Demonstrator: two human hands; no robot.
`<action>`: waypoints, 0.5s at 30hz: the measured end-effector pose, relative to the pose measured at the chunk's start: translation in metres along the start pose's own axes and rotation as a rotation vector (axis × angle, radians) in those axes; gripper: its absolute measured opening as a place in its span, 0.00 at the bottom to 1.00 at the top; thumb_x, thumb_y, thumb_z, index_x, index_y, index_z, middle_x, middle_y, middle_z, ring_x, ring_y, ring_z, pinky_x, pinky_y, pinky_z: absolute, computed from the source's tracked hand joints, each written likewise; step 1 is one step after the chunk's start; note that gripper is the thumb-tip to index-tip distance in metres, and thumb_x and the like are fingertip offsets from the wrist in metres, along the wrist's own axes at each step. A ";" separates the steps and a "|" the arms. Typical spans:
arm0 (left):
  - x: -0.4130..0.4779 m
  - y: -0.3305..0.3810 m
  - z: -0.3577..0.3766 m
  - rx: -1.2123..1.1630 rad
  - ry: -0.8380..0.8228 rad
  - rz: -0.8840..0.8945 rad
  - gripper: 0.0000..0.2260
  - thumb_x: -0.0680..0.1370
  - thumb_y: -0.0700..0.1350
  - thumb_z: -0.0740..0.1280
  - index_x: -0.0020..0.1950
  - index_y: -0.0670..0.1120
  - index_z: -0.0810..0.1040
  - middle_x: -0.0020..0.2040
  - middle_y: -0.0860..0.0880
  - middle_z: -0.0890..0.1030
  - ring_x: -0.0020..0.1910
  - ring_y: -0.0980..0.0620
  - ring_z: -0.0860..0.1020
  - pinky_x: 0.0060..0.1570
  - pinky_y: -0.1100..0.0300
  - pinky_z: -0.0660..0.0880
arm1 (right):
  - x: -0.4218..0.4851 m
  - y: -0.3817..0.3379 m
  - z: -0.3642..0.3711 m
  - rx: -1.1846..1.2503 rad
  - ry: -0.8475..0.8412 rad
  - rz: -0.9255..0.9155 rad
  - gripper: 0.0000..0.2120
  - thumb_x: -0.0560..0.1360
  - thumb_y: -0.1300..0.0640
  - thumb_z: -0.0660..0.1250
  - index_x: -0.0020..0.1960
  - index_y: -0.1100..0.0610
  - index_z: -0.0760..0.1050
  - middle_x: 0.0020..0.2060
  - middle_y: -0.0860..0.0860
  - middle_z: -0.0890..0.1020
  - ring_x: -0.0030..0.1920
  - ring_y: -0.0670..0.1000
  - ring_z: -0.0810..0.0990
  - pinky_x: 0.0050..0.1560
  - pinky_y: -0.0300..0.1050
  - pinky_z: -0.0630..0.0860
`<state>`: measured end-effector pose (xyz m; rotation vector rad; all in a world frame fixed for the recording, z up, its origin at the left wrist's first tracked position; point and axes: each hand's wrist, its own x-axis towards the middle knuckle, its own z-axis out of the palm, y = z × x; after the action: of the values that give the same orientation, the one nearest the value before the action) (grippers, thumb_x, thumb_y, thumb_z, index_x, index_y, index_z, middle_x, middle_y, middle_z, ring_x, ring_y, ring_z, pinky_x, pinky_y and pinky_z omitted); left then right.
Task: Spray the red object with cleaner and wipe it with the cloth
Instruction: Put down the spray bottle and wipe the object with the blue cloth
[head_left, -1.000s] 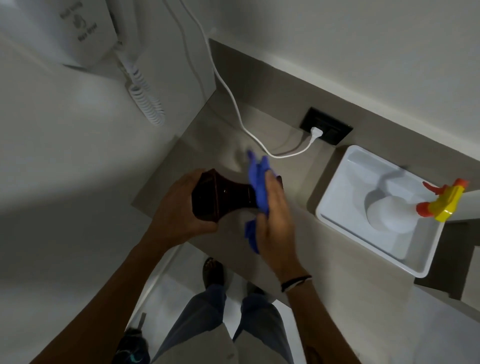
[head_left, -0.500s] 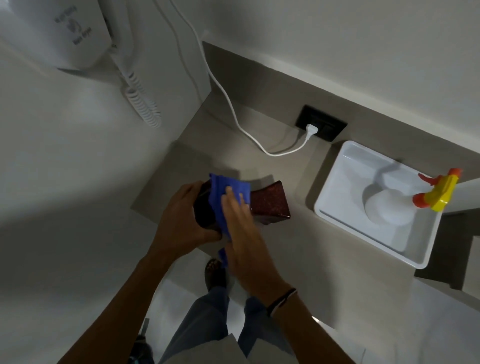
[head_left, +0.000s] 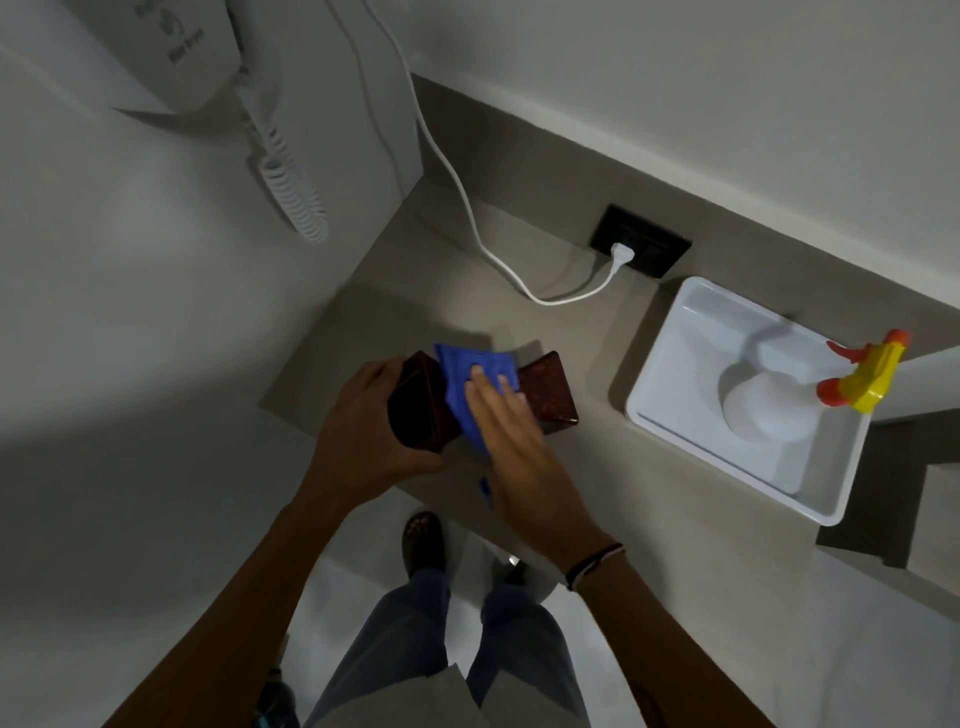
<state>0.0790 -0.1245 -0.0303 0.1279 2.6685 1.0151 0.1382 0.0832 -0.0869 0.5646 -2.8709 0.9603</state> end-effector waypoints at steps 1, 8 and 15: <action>-0.001 -0.002 0.000 0.011 -0.003 -0.001 0.53 0.55 0.62 0.76 0.77 0.43 0.71 0.67 0.45 0.76 0.63 0.45 0.76 0.62 0.46 0.77 | -0.003 0.015 -0.008 -0.046 0.009 0.104 0.40 0.76 0.76 0.62 0.84 0.62 0.52 0.85 0.59 0.55 0.85 0.63 0.53 0.84 0.66 0.55; 0.005 -0.003 0.004 -0.165 0.089 -0.105 0.30 0.59 0.68 0.77 0.58 0.62 0.77 0.53 0.57 0.82 0.50 0.59 0.80 0.47 0.66 0.74 | -0.006 0.064 -0.045 0.746 0.271 0.870 0.27 0.85 0.73 0.56 0.81 0.57 0.66 0.77 0.57 0.73 0.60 0.49 0.85 0.60 0.46 0.85; 0.017 0.013 -0.008 -0.120 0.073 -0.170 0.47 0.67 0.83 0.62 0.81 0.63 0.62 0.55 0.61 0.80 0.52 0.54 0.80 0.52 0.58 0.74 | 0.019 0.061 -0.054 1.073 0.296 1.043 0.22 0.85 0.71 0.58 0.77 0.60 0.72 0.69 0.62 0.81 0.66 0.66 0.82 0.69 0.61 0.80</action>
<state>0.0599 -0.1163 -0.0201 -0.1612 2.6202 1.1397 0.0953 0.1536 -0.0750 -1.1149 -2.0143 2.3913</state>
